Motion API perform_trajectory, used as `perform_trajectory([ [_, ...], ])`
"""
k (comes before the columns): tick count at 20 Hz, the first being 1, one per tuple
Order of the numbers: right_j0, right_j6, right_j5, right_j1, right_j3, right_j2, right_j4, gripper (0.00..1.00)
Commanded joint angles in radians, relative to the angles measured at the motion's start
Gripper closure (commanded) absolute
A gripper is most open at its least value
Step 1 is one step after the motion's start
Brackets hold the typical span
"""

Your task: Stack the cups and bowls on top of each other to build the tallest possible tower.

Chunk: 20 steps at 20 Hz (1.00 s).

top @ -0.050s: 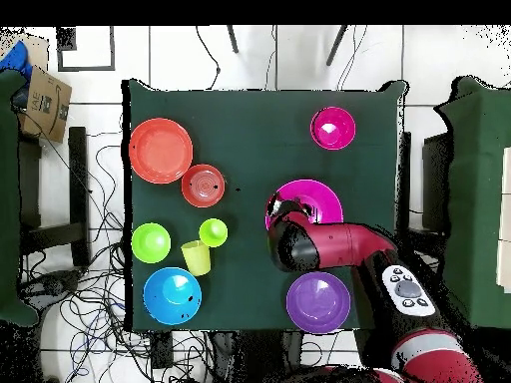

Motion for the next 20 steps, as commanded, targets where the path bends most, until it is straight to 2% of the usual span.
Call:
perform_trajectory([
  [1, 0.009, 0.039, 0.011, 0.016, -0.046, 0.012, -0.016, 0.00],
  [7, -0.003, 0.036, 0.007, 0.044, -0.045, 0.033, -0.016, 0.00],
  [14, -0.036, 0.049, -0.005, 0.054, -0.007, 0.104, 0.001, 0.00],
  [20, -0.033, 0.079, -0.043, 0.071, -0.001, 0.119, 0.011, 0.00],
])
